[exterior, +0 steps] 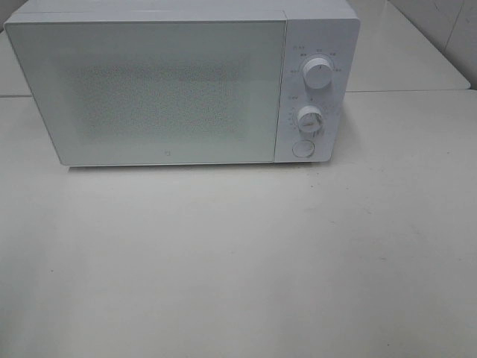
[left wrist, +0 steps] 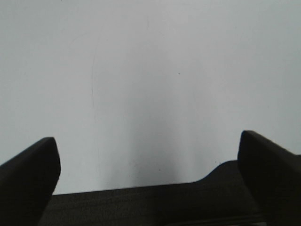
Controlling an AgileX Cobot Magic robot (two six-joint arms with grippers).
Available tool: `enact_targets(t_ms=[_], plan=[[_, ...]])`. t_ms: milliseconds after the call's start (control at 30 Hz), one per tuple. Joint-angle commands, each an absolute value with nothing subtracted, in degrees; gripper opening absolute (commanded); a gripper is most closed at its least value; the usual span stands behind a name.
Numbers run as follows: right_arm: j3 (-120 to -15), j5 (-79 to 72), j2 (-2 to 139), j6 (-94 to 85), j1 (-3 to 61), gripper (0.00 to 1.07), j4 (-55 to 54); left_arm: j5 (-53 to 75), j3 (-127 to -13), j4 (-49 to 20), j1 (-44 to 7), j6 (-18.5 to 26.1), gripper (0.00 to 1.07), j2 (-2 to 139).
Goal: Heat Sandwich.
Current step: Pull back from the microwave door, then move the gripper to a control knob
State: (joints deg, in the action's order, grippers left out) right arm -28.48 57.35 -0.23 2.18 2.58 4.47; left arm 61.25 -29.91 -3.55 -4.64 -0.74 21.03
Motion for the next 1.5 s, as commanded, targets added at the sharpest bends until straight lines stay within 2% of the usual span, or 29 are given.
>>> enact_targets(t_ms=[33, 433, 567, 1500], plan=[[-28.5, 57.0, -1.9, 2.0, 2.3, 0.75, 4.3, 61.4, -29.7, -3.3, -4.6, -1.0, 0.98, 15.1], [-28.5, 57.0, -1.9, 2.0, 2.3, 0.75, 4.3, 61.4, -29.7, -3.3, -3.6, -1.0, 0.98, 2.2], [-28.5, 57.0, -1.9, 2.0, 2.3, 0.75, 4.3, 61.4, -29.7, -3.3, 1.0, -1.0, 0.98, -1.9], [-28.5, 57.0, -1.9, 2.0, 2.3, 0.75, 4.3, 61.3, -29.6, -3.4, 0.2, -1.0, 0.98, -1.6]])
